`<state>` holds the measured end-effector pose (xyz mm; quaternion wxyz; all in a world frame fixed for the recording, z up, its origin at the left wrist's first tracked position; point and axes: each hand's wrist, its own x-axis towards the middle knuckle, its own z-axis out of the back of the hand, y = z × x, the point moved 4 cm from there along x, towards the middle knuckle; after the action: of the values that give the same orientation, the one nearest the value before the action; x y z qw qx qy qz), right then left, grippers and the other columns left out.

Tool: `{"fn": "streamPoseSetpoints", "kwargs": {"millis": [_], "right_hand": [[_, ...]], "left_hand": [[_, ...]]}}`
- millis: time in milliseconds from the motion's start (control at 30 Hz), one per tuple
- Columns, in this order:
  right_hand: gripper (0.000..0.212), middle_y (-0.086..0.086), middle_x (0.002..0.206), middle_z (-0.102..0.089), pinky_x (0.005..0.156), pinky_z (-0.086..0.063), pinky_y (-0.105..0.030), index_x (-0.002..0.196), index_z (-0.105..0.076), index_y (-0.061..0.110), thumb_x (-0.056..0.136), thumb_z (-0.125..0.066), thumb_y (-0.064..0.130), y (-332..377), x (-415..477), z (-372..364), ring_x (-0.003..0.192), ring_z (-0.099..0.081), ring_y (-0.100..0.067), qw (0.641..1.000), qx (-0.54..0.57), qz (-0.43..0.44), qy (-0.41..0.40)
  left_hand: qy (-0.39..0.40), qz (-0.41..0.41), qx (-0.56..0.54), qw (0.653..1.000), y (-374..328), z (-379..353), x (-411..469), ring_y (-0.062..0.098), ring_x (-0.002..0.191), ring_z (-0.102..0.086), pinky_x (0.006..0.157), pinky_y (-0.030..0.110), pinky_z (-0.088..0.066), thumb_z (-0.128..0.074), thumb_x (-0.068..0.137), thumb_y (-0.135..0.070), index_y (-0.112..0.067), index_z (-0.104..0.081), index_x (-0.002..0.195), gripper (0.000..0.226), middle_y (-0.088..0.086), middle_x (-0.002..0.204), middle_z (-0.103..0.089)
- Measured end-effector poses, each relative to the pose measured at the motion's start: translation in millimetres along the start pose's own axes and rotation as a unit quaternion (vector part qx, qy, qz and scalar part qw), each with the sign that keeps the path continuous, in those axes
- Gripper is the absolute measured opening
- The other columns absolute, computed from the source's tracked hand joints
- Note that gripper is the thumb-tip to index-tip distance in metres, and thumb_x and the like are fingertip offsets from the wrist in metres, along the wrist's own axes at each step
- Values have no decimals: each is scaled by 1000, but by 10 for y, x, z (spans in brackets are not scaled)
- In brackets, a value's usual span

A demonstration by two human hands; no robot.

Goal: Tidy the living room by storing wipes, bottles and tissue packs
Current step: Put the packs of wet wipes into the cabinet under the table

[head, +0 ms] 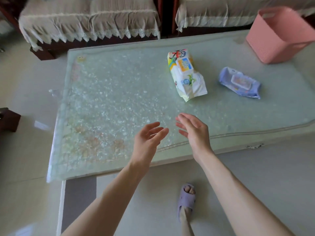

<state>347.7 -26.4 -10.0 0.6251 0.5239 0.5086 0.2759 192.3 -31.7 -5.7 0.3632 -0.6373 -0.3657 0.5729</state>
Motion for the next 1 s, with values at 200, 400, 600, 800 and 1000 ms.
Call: {"fn": "streamPoseSetpoints", "kwargs": {"millis": [200,400,600,800,1000], "right_hand": [[7,13,89,-72,81,-53,-27,90,-69,30,87,-68,24,244,1024,470,95,-68,-9,1000,-8,-11,-7],[24,9,102,-68,76,-48,-11,110,-66,15,87,-68,22,276,1874,717,81,-63,13,999,-31,-21,-7],[47,8,123,-60,76,-42,-5,125,-60,24,81,-73,34,195,2541,718,100,-55,17,995,-90,-37,-5],[81,-2,148,-43,78,-39,-10,143,-41,24,74,-77,46,94,3225,579,116,-47,-2,989,-127,-72,-4],[55,6,108,-72,65,-56,-20,117,-63,24,67,-81,37,67,3600,339,90,-72,-13,993,-47,-96,42]], "left_hand": [[-18,23,6,1000,-152,-660,880,3,93,-69,91,33,-53,-74,82,-25,-24,-65,112,32,-2,107,-72],[-49,53,-24,997,-110,-1013,1552,11,101,-66,94,37,-51,-73,83,-24,-22,-63,115,33,1,112,-70],[-86,79,-5,993,-95,-1123,2151,13,115,-58,86,28,-48,-74,82,-28,-21,-53,128,51,1,125,-57],[-78,126,-22,989,-60,-1261,2746,19,125,-50,91,29,-40,-75,80,-34,-17,-32,146,80,5,141,-44],[-73,143,-82,984,-43,-1324,3089,19,100,-70,74,28,-58,-78,78,-24,-11,-44,135,68,6,122,-65]]}}
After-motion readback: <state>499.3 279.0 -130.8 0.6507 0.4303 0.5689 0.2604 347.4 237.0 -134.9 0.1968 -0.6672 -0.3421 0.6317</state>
